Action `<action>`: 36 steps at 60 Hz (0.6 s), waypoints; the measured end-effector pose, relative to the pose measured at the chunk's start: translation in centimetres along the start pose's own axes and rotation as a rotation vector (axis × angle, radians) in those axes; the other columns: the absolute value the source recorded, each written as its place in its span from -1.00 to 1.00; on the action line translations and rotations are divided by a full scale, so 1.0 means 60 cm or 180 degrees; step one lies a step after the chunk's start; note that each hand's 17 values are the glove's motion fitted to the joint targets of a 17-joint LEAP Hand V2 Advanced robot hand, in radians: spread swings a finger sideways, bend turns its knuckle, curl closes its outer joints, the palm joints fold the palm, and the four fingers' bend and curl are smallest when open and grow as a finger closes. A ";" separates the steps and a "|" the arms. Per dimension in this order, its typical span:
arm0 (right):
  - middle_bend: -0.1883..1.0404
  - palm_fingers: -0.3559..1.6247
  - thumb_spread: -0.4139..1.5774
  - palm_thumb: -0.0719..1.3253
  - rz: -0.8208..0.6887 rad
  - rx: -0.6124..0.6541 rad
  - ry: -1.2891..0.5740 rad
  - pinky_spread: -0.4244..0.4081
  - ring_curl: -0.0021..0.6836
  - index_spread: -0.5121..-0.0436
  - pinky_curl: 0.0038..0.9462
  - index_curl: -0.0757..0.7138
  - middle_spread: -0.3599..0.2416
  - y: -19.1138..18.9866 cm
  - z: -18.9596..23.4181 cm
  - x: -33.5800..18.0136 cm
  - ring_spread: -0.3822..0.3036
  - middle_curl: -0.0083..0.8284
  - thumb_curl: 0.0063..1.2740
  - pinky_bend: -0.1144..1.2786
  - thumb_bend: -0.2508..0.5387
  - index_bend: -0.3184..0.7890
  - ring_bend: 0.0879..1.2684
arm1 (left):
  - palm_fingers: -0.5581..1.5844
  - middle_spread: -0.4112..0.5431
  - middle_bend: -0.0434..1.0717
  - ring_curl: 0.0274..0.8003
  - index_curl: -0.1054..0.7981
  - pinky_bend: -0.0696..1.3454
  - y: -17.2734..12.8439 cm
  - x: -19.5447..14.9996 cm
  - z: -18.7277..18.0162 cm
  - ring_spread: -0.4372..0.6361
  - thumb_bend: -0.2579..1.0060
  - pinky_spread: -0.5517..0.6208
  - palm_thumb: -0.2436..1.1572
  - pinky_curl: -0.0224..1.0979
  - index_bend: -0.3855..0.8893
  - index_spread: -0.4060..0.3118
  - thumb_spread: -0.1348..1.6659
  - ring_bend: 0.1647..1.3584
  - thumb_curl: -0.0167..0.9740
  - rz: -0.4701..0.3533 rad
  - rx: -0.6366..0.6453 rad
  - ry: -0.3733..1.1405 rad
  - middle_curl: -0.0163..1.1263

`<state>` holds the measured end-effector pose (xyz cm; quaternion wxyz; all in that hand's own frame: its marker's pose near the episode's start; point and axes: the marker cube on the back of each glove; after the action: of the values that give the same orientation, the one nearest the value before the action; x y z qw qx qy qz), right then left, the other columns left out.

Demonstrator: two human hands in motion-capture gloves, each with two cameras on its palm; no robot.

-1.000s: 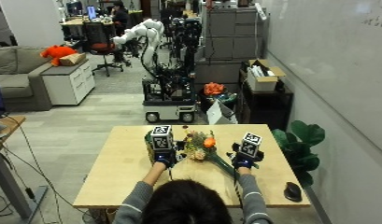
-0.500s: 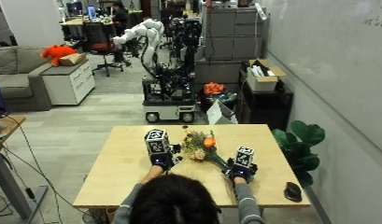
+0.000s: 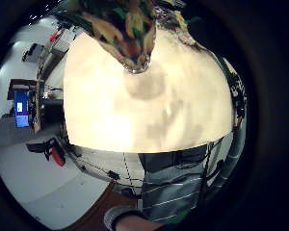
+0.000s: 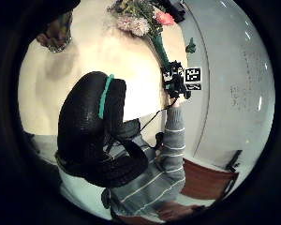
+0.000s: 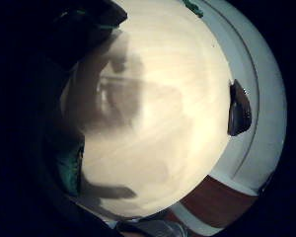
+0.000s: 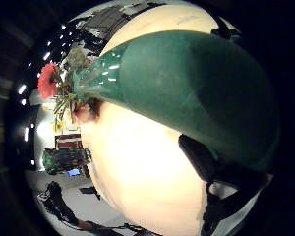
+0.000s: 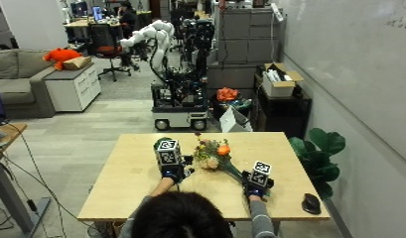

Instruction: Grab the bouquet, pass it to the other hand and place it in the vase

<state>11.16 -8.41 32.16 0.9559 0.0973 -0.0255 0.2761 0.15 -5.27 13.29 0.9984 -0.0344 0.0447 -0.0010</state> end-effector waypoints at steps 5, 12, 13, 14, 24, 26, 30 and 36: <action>-0.43 -0.06 0.58 0.01 -0.0131 0.0078 -0.0053 0.65 -0.24 -0.27 -0.42 0.10 -0.17 -0.003 -0.012 -0.017 0.13 -0.18 -0.52 -0.37 -0.29 0.25 -0.61 | -0.03 -0.13 -0.55 -0.21 -0.01 -0.64 0.001 0.003 -0.003 -0.01 -0.62 0.30 -0.22 -0.43 -0.18 -0.06 0.51 -0.61 -0.38 0.0069 0.0103 0.0004 -0.22; -0.45 0.08 0.59 0.07 0.0097 0.0194 0.0324 0.57 -0.20 -0.01 -0.37 0.21 -0.20 -0.022 -0.028 -0.002 -0.02 -0.22 -0.54 -0.37 -0.33 0.35 -0.66 | -0.03 -0.13 -0.55 -0.21 -0.02 -0.64 0.008 0.009 -0.014 0.01 -0.62 0.30 -0.22 -0.42 -0.17 -0.06 0.52 -0.61 -0.37 0.0276 0.0187 0.0079 -0.22; -0.45 0.09 0.59 0.07 0.0157 0.0012 0.0428 0.56 -0.20 0.01 -0.37 0.22 -0.20 -0.010 -0.029 0.004 -0.03 -0.22 -0.54 -0.38 -0.34 0.36 -0.66 | -0.03 -0.13 -0.55 -0.21 -0.02 -0.64 0.009 0.009 -0.015 0.01 -0.62 0.30 -0.22 -0.42 -0.17 -0.06 0.52 -0.61 -0.37 0.0302 0.0193 0.0085 -0.22; -0.44 0.10 0.59 0.08 0.0214 -0.0207 0.0523 0.55 -0.19 0.03 -0.37 0.23 -0.20 0.004 -0.030 0.008 -0.04 -0.22 -0.54 -0.38 -0.34 0.36 -0.67 | -0.03 -0.13 -0.55 -0.21 -0.02 -0.64 0.009 0.009 -0.016 0.01 -0.62 0.30 -0.22 -0.42 -0.17 -0.06 0.51 -0.61 -0.37 0.0317 0.0202 0.0085 -0.22; -0.41 0.27 0.59 0.12 0.0036 -0.0565 0.0522 0.33 -0.12 0.17 -0.33 0.24 -0.17 0.024 -0.047 -0.009 -0.17 -0.21 -0.55 -0.39 -0.39 0.18 -0.62 | -0.03 -0.13 -0.55 -0.21 -0.02 -0.65 0.001 0.003 -0.022 0.01 -0.62 0.30 -0.22 -0.42 -0.16 -0.07 0.52 -0.61 -0.37 0.0266 0.0343 0.0001 -0.22; -0.34 0.35 0.60 0.12 0.0157 -0.0622 0.0754 0.23 -0.09 0.17 -0.33 0.23 -0.20 0.028 -0.055 0.001 -0.24 -0.17 -0.56 -0.40 -0.40 0.08 -0.58 | -0.03 -0.13 -0.56 -0.21 -0.02 -0.65 0.005 0.005 -0.018 0.01 -0.62 0.30 -0.22 -0.42 -0.15 -0.07 0.52 -0.61 -0.37 0.0287 0.0195 0.0055 -0.22; -0.21 0.62 0.59 0.13 0.0052 -0.0445 0.0775 -0.19 0.00 0.19 -0.25 0.12 -0.24 0.011 -0.059 -0.003 -0.41 -0.07 -0.56 -0.24 -0.40 -0.26 -0.47 | -0.02 -0.14 -0.55 -0.22 -0.01 -0.65 -0.005 0.004 -0.010 0.01 -0.62 0.30 -0.22 -0.42 -0.16 -0.08 0.52 -0.62 -0.37 0.0295 0.0137 0.0091 -0.22; 0.00 0.76 0.59 0.15 0.0319 -0.0518 0.1094 -0.54 0.24 0.18 -0.17 0.01 -0.33 0.010 -0.068 0.018 -0.50 0.08 -0.57 -0.11 -0.39 -0.34 -0.10 | -0.02 -0.14 -0.56 -0.22 0.00 -0.66 0.009 0.009 -0.022 0.01 -0.62 0.30 -0.22 -0.42 -0.15 -0.08 0.52 -0.62 -0.37 0.0245 0.0192 0.0089 -0.22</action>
<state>11.74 -6.54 28.35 0.9359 -0.0303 0.1111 0.3329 0.59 -4.82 11.87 0.9976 -0.0024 0.0599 0.0355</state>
